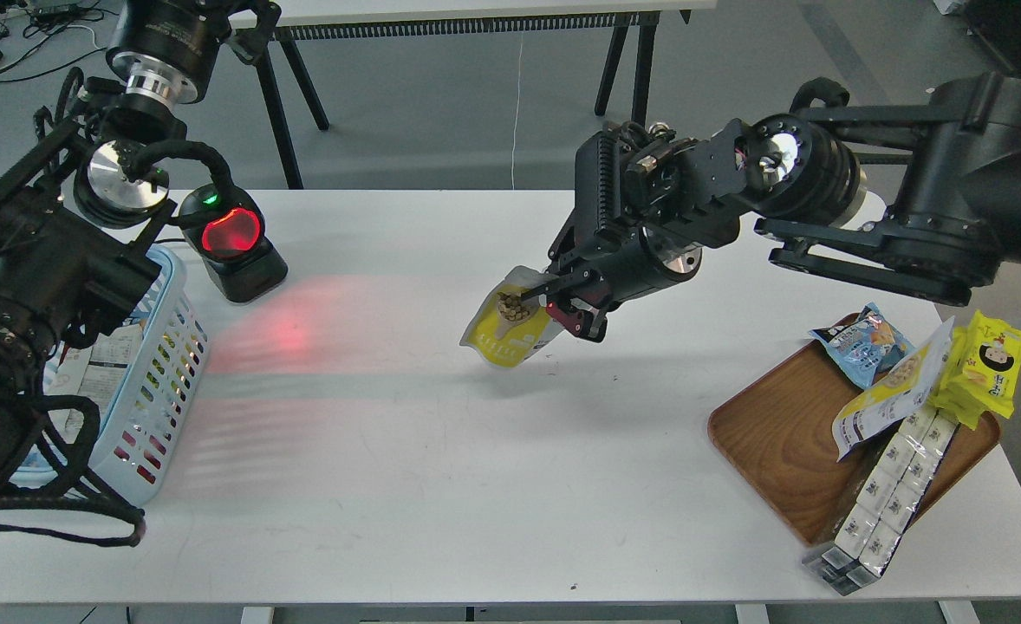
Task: Scan snack and place in basket
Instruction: 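Carry the yellow pouch with the right gripper to the table center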
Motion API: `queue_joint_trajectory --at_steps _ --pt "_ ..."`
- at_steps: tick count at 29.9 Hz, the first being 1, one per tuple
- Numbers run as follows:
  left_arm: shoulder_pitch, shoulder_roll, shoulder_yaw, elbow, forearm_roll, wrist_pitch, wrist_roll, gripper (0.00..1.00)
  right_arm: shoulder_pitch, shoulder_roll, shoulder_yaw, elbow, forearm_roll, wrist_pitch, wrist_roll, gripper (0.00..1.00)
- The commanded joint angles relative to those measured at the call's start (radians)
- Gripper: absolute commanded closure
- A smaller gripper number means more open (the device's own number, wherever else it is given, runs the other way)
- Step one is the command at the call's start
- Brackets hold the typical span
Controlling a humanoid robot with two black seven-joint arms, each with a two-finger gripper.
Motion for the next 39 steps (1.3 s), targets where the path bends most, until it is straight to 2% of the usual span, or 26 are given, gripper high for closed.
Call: queue_joint_trajectory --at_steps 1,12,39 --pt "0.0 -0.003 0.0 -0.001 0.0 0.0 0.0 0.0 -0.014 0.047 -0.002 -0.027 0.0 0.0 0.0 0.99" --pt "0.005 -0.003 0.0 -0.001 0.0 0.0 0.0 0.0 -0.041 0.156 -0.006 -0.131 0.0 0.0 0.0 0.99" --pt "0.002 0.003 0.0 -0.001 0.0 0.0 -0.002 0.0 -0.031 0.16 -0.015 -0.129 -0.001 0.002 0.0 0.95"
